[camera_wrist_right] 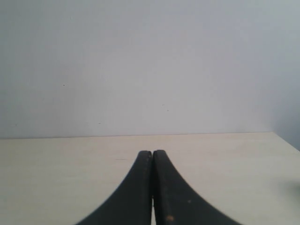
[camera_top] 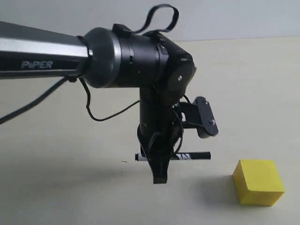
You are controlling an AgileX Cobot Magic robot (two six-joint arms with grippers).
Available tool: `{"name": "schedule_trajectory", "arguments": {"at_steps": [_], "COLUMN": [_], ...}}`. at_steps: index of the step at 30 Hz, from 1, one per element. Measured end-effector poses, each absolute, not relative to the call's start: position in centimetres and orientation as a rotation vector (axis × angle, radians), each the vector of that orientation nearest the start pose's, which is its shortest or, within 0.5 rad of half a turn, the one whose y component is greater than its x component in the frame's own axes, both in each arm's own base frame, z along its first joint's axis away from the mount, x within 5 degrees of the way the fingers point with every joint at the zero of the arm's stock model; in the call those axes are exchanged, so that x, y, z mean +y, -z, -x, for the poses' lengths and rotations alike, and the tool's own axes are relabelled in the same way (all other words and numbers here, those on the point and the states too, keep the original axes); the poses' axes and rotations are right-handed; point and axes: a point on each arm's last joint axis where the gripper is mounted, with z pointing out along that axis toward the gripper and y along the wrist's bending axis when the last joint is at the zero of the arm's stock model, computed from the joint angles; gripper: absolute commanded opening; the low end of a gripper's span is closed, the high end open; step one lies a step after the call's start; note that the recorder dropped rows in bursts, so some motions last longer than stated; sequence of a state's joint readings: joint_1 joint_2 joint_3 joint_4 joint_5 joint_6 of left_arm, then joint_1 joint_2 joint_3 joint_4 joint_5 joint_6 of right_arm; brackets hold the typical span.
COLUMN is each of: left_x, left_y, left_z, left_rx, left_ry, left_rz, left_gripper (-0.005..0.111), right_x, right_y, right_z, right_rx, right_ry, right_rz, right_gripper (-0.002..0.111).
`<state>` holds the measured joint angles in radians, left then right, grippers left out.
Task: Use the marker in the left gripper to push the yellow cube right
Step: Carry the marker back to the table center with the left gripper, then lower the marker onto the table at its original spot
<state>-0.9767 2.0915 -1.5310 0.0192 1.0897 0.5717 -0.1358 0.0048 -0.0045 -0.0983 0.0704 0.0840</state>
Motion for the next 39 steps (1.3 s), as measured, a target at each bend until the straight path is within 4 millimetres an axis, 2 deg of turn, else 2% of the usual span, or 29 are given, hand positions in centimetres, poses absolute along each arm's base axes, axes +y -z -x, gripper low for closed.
{"name": "schedule_trajectory", "arguments": {"at_steps": [3,5,8,12,15,21,28,34,39], "left_x": [-32.0,-30.3,-27.7,-24.8,-24.6,-25.9,-26.6,-28.0,-28.0], "left_y": [-18.6,-20.2,-21.6,-21.1,-20.2,-19.2,-16.6,-15.5,-14.9], "left_z": [-25.0,-26.8,-29.1,-31.2,-31.2,-30.7,-30.6,-30.2,-30.2], "left_rx": [2.357,2.455,2.592,2.754,2.861,2.980,3.099,3.071,3.080], "left_ry": [-0.003,0.033,0.092,0.159,0.265,0.490,0.472,0.454,0.411], "left_rz": [-1.959,-1.735,-1.373,-0.884,-0.636,-0.391,-0.112,-0.028,0.006], "left_gripper": [0.000,0.000,0.000,0.000,0.000,0.000,0.000,0.000,0.000], "right_x": [-0.8,-0.8,-0.8,-0.8,-0.8,-0.8,-0.8,-0.8,-0.8], "right_y": [-20.8,-20.8,-20.8,-20.8,-20.8,-20.8,-20.8,-20.8,-20.8], "right_z": [-5.6,-5.6,-5.6,-5.6,-5.6,-5.6,-5.6,-5.6,-5.6], "right_rx": [1.552,1.552,1.552,1.552,1.552,1.552,1.552,1.552,1.552], "right_ry": [0.124,0.124,0.124,0.124,0.124,0.124,0.124,0.124,0.124], "right_rz": [-0.100,-0.100,-0.100,-0.100,-0.100,-0.100,-0.100,-0.100,-0.100], "right_gripper": [0.000,0.000,0.000,0.000,0.000,0.000,0.000,0.000,0.000]}}
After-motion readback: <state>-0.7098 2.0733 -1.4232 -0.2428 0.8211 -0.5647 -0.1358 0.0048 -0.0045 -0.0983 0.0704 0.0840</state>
